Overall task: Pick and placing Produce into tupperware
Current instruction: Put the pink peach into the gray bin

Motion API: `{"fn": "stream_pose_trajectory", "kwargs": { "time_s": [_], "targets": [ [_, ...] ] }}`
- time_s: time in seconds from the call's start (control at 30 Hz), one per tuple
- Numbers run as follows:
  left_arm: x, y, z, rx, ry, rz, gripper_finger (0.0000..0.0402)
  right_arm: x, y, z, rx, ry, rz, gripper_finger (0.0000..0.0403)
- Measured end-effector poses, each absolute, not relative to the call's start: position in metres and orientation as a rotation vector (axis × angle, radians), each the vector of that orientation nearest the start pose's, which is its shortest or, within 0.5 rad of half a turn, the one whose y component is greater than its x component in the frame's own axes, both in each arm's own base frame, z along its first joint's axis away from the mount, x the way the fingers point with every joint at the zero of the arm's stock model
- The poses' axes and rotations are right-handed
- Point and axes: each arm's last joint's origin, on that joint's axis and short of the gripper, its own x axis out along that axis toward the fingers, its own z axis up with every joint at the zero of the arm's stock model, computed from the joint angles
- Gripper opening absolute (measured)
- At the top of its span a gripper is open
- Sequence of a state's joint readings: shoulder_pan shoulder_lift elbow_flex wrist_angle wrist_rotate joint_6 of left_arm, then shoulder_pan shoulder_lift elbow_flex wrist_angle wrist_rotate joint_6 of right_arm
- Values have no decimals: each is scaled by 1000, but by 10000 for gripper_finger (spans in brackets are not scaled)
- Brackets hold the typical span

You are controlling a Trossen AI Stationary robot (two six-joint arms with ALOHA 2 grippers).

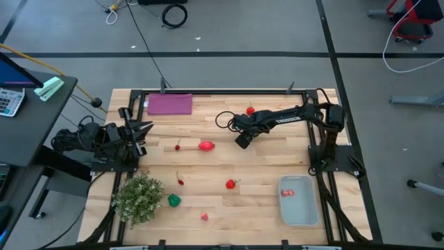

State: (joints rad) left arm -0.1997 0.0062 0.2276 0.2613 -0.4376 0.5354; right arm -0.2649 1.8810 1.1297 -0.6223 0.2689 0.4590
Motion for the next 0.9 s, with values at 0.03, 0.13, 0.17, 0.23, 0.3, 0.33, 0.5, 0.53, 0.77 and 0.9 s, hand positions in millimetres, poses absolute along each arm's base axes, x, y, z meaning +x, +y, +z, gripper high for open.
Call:
{"fn": "stream_pose_trajectory", "kwargs": {
  "time_s": [0.03, 0.13, 0.17, 0.23, 0.3, 0.33, 0.5, 0.53, 0.77, 0.9],
  "targets": [
    [66, -1, 261, 372, -383, 349, 53, 326, -97, 139, 366, 1248, -759, 183],
    [66, -1, 261, 372, -383, 348, 53, 327, -97, 140, 346, 1236, -754, 183],
    [66, -1, 261, 372, -383, 348, 53, 327, -98, 139, 342, 1234, -759, 183],
    [66, -1, 261, 372, -383, 348, 53, 328, -98, 138, 343, 1232, -762, 183],
    [66, -1, 261, 372, -383, 349, 53, 329, -98, 137, 344, 1224, -761, 183],
    [66, -1, 261, 372, -383, 348, 53, 330, -99, 137, 344, 1219, -761, 183],
    [66, -1, 261, 371, -386, 349, 51, 334, -101, 138, 325, 1176, -741, 183],
    [66, -1, 261, 371, -385, 349, 51, 335, -101, 138, 325, 1169, -741, 181],
    [66, -1, 261, 371, -385, 349, 51, 334, -100, 138, 338, 1181, -732, 145],
    [66, -1, 261, 371, -386, 349, 52, 334, -100, 138, 346, 1184, -719, 120]
  ]
}}
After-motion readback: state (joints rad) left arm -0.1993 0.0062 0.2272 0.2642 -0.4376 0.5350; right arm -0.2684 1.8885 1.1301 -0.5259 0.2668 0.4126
